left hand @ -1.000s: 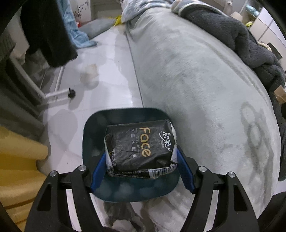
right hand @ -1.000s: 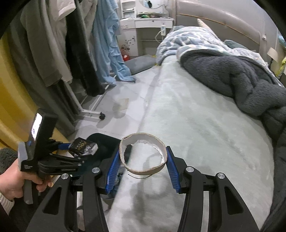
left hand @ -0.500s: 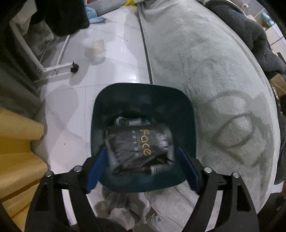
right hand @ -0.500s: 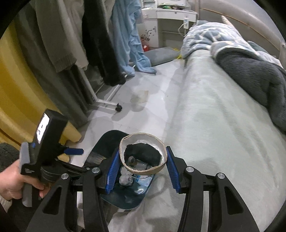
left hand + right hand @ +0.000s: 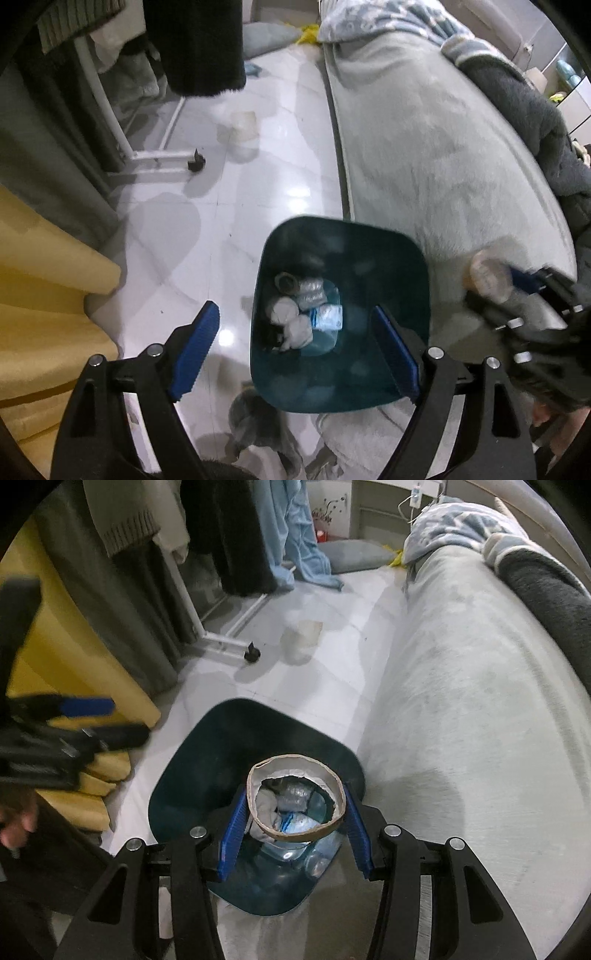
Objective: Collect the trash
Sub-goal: 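Open the right tool over the bin to drop the tape ring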
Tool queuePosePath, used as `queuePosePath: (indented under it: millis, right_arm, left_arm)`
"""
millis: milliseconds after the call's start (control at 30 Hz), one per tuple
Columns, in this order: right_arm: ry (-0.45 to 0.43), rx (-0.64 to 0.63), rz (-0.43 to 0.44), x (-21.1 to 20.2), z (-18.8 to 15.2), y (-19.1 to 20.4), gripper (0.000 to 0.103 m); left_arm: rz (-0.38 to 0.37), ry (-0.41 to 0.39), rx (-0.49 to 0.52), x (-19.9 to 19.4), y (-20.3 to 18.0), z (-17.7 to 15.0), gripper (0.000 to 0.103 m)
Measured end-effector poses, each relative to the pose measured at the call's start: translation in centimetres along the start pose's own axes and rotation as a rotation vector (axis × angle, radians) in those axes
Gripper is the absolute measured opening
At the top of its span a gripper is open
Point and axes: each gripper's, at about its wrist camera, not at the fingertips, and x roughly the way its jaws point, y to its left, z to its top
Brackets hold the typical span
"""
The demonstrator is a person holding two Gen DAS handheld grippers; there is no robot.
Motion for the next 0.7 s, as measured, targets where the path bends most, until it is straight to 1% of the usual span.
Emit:
queuePosePath:
  millis: [167,200,233,267,300,367,500,600,700]
  right_arm:
    - [0.03,-0.028,-0.007,1.5,0.0,0.9,0.051]
    - [0.032,-0.036,-0.012,1.7,0.2,1.1,0.053]
    - [0.035,-0.041,-0.014,1.8,0.2,1.2,0.057]
    - [0.036,-0.044,-0.015,1.8,0.2,1.3,0.07]
    - [0.033,-0.046,-0.02,1.6,0.3,1.3,0.077]
    - [0.02,-0.046,-0.026,1.1,0.9,1.3,0.08]
    - [-0.027,-0.033,-0.042,-0.7,2.4,0.6,0.09]
    - [-0.071,-0.017,-0.053,-2.5,3.0,-0.2,0.093]
    - [-0.109,-0.003,-0.072,-4.2,2.8,-1.1,0.095]
  left_arm:
    - [-0.035,-0.077,-0.028,-1.9,0.1,0.6,0.086]
    - [-0.037,-0.094,-0.031,-2.3,0.1,0.7,0.086]
    - [-0.038,-0.115,-0.034,-2.9,0.0,0.8,0.086]
    - [-0.038,-0.131,-0.035,-3.3,0.0,0.9,0.086]
    - [-0.037,-0.147,-0.035,-3.6,0.0,1.0,0.086]
    - [-0.039,-0.171,-0.035,-4.2,-0.1,1.1,0.085]
    - [-0.038,-0.221,-0.023,-5.6,-0.5,1.3,0.085]
    - [-0.032,-0.273,0.016,-7.2,-1.4,1.3,0.084]
    - [-0.032,-0.316,0.056,-8.4,-2.6,1.1,0.084]
